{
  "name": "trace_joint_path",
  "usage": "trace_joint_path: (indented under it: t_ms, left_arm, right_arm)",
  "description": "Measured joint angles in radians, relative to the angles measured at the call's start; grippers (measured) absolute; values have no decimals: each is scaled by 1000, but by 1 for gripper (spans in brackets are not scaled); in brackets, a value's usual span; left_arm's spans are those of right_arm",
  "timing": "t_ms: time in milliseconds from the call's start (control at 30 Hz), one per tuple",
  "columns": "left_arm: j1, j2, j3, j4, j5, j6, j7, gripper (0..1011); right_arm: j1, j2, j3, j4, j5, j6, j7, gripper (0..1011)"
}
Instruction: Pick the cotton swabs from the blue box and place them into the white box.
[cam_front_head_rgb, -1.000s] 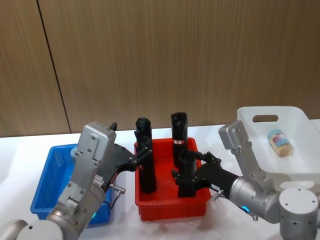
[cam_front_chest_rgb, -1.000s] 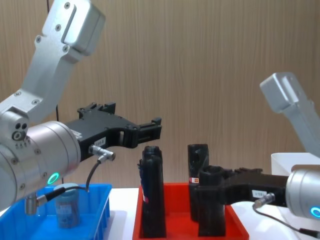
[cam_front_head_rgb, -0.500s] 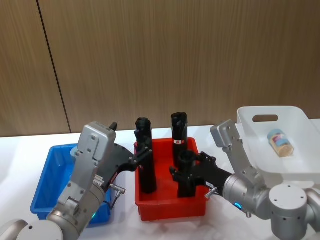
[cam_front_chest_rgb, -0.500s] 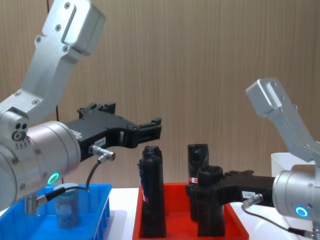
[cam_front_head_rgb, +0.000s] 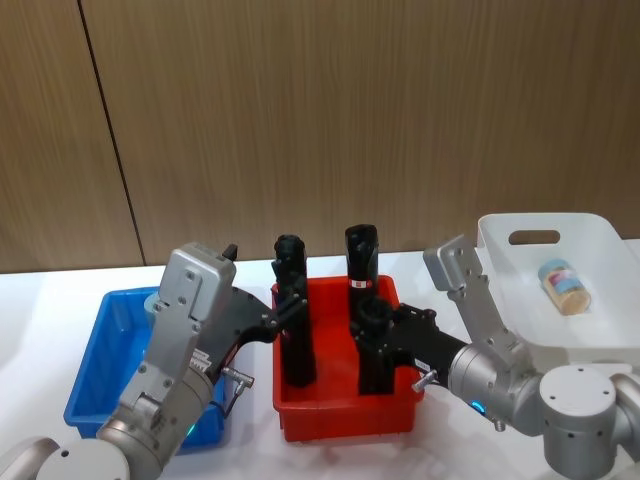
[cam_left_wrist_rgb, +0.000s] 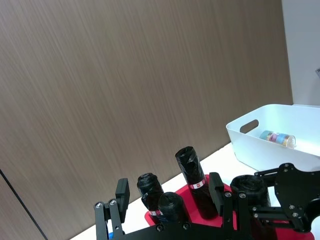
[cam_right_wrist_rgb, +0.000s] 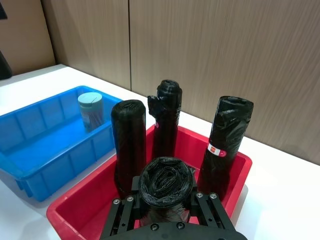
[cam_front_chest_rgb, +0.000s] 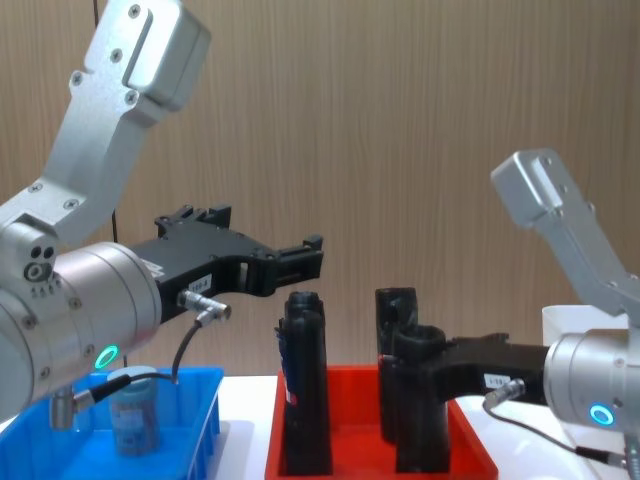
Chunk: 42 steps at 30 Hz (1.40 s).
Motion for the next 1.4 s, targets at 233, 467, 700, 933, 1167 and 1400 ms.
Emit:
trace_joint_path:
  t_ms: [233, 467, 700, 933, 1167, 1400]
  left_arm:
    - [0, 0, 0, 0, 0, 0, 0, 1004]
    - [0, 0, 0, 0, 0, 0, 0, 1004]
    - [0, 0, 0, 0, 0, 0, 0, 1004]
    - [0, 0, 0, 0, 0, 0, 0, 1004]
    - [0, 0, 0, 0, 0, 0, 0, 1004]
    - [0, 0, 0, 0, 0, 0, 0, 1004]
  right_arm:
    - [-9, 8, 5, -41, 6, 2, -8, 461]
    - [-20, 21, 16, -112, 24, 4, -22, 421]
    - [-25, 38, 36, -183, 42, 3, -46, 392]
    - [-23, 61, 66, -233, 62, 3, -80, 383]
    - [-12, 87, 103, -251, 74, -2, -122, 383]
    - [5, 112, 138, -236, 75, -11, -162, 383]
